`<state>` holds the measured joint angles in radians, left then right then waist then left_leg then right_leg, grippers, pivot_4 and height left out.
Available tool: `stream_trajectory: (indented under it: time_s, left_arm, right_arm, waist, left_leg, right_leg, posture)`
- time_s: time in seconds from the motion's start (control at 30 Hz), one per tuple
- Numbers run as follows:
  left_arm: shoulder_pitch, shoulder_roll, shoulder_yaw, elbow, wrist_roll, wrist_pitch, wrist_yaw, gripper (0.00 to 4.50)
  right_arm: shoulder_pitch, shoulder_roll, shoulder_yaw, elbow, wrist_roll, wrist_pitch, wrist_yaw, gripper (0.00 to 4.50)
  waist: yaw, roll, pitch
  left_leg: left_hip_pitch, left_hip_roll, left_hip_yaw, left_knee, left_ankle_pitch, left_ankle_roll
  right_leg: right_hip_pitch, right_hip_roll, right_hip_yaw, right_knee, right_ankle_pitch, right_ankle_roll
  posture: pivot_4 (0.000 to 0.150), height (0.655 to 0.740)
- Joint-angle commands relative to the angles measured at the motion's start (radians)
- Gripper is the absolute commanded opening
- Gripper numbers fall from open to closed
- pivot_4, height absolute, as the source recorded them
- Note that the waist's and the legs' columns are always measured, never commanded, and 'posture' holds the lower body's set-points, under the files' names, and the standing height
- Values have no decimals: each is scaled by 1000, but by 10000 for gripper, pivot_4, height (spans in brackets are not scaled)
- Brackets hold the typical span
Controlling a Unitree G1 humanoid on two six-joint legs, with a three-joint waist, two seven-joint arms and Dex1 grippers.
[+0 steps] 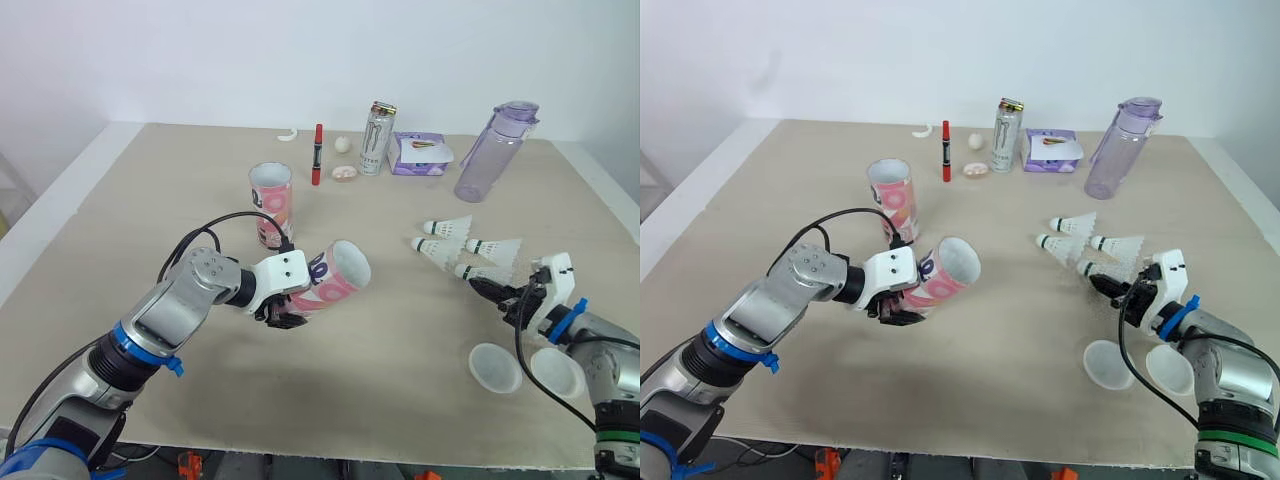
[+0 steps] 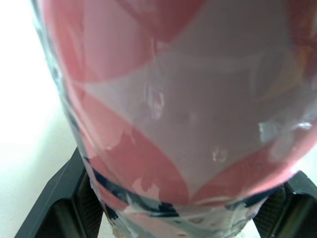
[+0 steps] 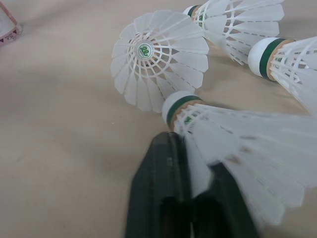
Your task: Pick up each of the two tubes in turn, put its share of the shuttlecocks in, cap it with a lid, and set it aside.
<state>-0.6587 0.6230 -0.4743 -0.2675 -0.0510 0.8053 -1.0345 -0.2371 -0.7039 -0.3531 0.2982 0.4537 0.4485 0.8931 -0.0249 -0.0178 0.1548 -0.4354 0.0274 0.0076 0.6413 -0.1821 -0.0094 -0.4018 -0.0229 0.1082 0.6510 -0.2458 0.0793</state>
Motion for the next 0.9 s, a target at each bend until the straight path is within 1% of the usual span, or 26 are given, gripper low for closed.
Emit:
stream_trajectory:
  time_s: [0.03,0.13,0.23,0.3,0.33,0.4,0.47,0.5,0.57,0.67,0.9]
  left_arm:
    - [1,-6,-14,3,-3,-2,2,34488]
    - [-1,-9,-16,8,-2,-7,0,34488]
    - [-5,-3,-14,21,0,-22,-9,34488]
    - [-9,-2,-17,28,2,-28,-15,34488]
    - [-11,-3,-19,30,2,-29,-16,34488]
    - [-13,-7,-19,33,-2,-27,-20,34488]
    - [-14,-6,-22,32,-6,-24,-30,34488]
    - [-15,-6,-23,31,-7,-22,-33,34488]
    - [-17,-6,-24,30,-8,-19,-37,34488]
    - [-29,-10,-26,32,-8,-14,-42,34488]
    - [-44,-26,-23,41,-2,-8,-35,34488]
  right_arm:
    - [-9,-25,-23,-24,9,-21,7,1350]
    - [28,-59,-28,-118,6,-44,36,1350]
    - [57,-152,-37,-366,14,-80,111,1350]
    - [42,-215,-15,-473,-24,-156,161,1350]
    - [31,-251,3,-515,-54,-205,186,1350]
    - [-19,-309,54,-604,-98,-275,226,1350]
    - [-110,-322,151,-711,-123,-302,245,1350]
    - [-141,-322,192,-740,-141,-319,250,1350]
    - [-197,-305,276,-775,-187,-348,258,1350]
    - [-307,-267,384,-768,-240,-357,257,1350]
    - [-440,-216,503,-729,-277,-369,297,1350]
  waist:
    - [0,0,0]
    - [1,0,0]
    - [1,0,0]
    - [3,5,2]
    - [2,8,1]
    - [1,7,2]
    - [1,6,2]
    - [1,6,2]
    - [0,3,3]
    - [4,1,4]
    - [5,0,5]
  left_leg:
    - [0,0,0,0,0,0]
    - [0,0,0,0,0,0]
    - [0,-1,0,0,0,0]
    - [-1,-1,0,0,0,0]
    - [-1,-1,0,0,0,0]
    - [0,-1,1,0,0,0]
    - [0,-1,1,0,0,0]
    - [1,0,0,1,0,0]
    - [1,0,1,1,0,0]
    - [-2,0,2,1,0,-1]
    - [-3,-1,2,1,0,-1]
  right_leg:
    - [0,0,0,0,0,0]
    - [0,0,0,0,0,0]
    - [0,-1,0,0,0,1]
    - [0,-1,0,0,0,1]
    - [-1,-1,0,0,0,1]
    - [0,0,1,0,0,2]
    - [0,0,1,0,0,2]
    - [0,0,0,0,-2,-2]
    - [0,0,0,0,-2,-3]
    - [-2,-1,1,0,-3,-3]
    - [-3,-2,0,0,-3,-4]
  posture:
    - [1500,7400]
    - [1500,7400]
    - [1500,7400]
    - [1500,7400]
    - [1500,7400]
    - [1500,7400]
    - [1500,7400]
    - [1500,7400]
    - [1500,7400]
    - [1500,7400]
    - [1500,7400]
